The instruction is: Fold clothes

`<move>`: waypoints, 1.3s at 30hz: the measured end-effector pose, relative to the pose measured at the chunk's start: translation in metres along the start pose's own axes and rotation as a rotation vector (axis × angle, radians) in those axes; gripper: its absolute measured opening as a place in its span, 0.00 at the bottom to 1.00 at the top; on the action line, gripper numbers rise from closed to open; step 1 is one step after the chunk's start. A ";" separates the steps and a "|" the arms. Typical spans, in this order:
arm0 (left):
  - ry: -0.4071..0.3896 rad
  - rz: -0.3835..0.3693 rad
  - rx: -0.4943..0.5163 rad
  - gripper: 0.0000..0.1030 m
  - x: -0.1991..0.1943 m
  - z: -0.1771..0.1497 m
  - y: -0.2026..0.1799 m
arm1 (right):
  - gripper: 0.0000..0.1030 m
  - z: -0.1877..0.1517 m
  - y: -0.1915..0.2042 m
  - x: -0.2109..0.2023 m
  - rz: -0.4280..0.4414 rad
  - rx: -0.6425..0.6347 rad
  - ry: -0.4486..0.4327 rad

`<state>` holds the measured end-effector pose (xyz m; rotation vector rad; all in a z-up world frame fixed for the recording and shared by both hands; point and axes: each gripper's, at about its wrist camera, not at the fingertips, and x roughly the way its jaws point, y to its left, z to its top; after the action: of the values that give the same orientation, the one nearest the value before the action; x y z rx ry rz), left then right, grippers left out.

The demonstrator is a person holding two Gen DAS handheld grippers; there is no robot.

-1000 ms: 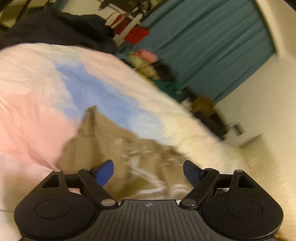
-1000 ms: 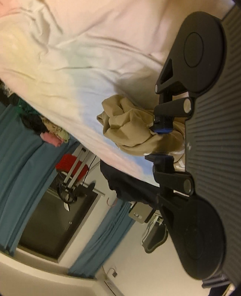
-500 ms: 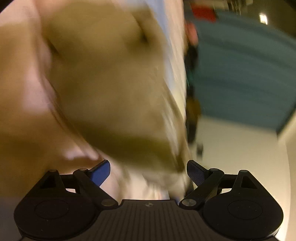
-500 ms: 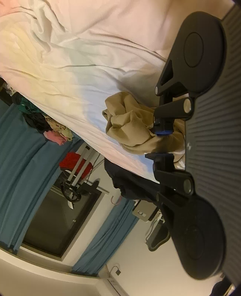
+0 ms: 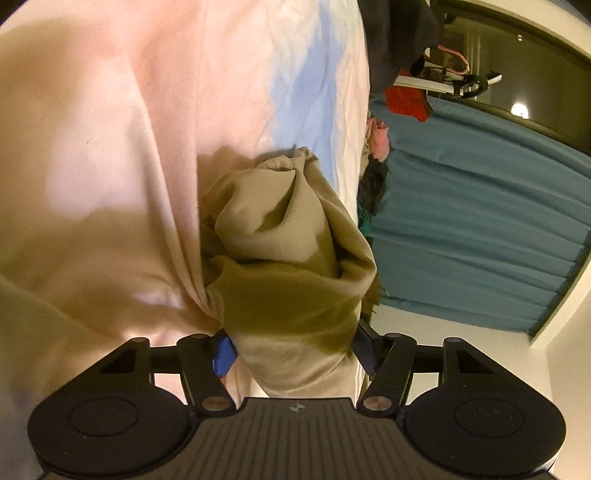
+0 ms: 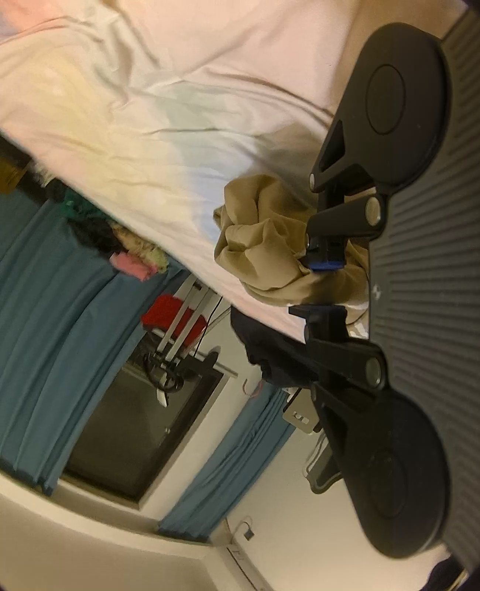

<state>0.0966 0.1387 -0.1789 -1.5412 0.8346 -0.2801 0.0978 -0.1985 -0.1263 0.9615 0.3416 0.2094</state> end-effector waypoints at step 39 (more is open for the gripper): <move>0.178 0.137 0.360 0.34 0.055 -0.046 -0.158 | 0.19 0.086 -0.001 -0.056 -0.061 0.213 -0.173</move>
<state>0.1596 0.0583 -0.0387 -1.1302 0.9665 -0.4466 0.0779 -0.2833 -0.0708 1.1692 0.2361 0.0334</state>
